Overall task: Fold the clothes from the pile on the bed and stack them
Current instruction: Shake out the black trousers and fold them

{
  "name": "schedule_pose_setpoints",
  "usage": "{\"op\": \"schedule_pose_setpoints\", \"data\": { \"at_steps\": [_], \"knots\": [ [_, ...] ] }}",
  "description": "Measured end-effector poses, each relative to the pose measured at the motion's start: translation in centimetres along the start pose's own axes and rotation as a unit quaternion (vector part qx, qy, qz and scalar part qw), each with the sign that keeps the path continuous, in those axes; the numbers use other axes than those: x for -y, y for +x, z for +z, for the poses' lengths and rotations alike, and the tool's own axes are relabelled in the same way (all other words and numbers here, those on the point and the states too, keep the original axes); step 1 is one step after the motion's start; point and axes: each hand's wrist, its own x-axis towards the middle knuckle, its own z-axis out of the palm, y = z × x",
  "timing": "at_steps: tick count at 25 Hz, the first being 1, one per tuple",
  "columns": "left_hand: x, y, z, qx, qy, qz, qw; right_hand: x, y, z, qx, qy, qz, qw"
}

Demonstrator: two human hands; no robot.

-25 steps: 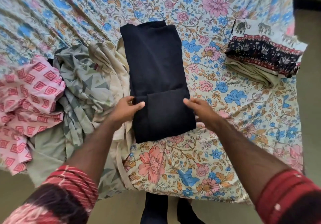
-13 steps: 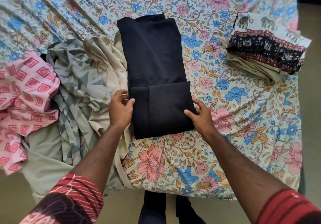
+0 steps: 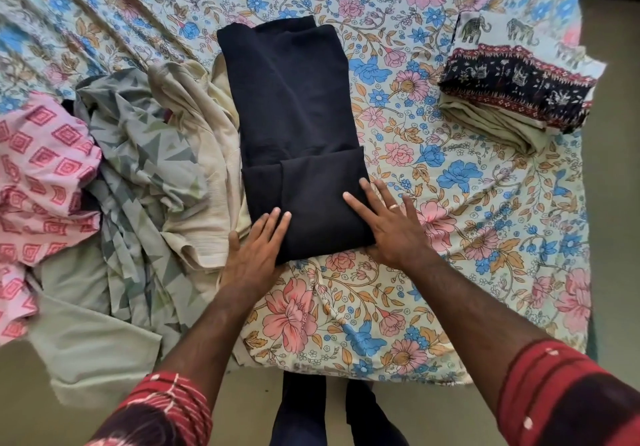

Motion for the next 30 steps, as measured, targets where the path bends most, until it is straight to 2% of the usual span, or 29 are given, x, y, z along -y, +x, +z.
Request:
{"op": "schedule_pose_setpoints", "data": {
  "at_steps": [5,10,13,15,17,19,20,23,24,26,28,29,30],
  "knots": [
    [-1.4,1.1,-1.4,0.032,0.005,-0.027,0.999,-1.1,-0.5,-0.3,0.056,-0.007,-0.013,0.998],
    [-4.1,-0.5,-3.7,0.068,-0.010,0.011,0.998,-3.1,-3.9,-2.1,0.076,0.006,-0.050,0.996],
    [-6.8,-3.8,-3.6,0.148,-0.064,0.053,0.986,-4.9,-8.8,-1.1,0.087,0.008,-0.109,0.990],
    [-8.2,-6.3,-3.6,0.223,-0.126,0.089,0.962,-6.1,-12.4,-0.4,0.092,0.043,-0.155,0.983],
    [-8.8,-8.2,-4.4,0.303,-0.262,0.081,0.913,-6.6,-15.4,-0.5,0.123,0.136,-0.148,0.972],
    [-8.3,-8.9,-4.8,0.359,-0.451,0.028,0.817,-6.4,-16.5,-1.2,0.173,0.301,-0.059,0.936],
    [-7.9,-8.9,-4.8,0.354,-0.539,0.000,0.764,-6.3,-16.5,-1.5,0.179,0.394,-0.016,0.901],
    [-7.5,-7.6,-4.2,0.260,-0.687,-0.103,0.670,-5.3,-14.1,-2.4,0.100,0.622,0.072,0.773],
    [-7.5,-6.9,-4.2,0.237,-0.717,-0.141,0.641,-4.7,-12.8,-2.5,0.064,0.642,0.097,0.757],
    [-7.6,-5.1,-4.8,0.194,-0.758,-0.199,0.590,-3.4,-10.2,-3.1,-0.015,0.641,0.128,0.757],
    [-7.1,-3.0,-5.5,0.157,-0.791,-0.235,0.543,-2.8,-7.8,-3.0,-0.064,0.664,0.139,0.731],
    [-6.8,-2.1,-5.7,0.133,-0.802,-0.247,0.527,-2.7,-6.9,-2.7,-0.066,0.678,0.147,0.717],
    [-6.3,-1.2,-5.6,0.106,-0.801,-0.256,0.530,-2.9,-6.1,-2.3,-0.048,0.683,0.155,0.713]
  ]
}}
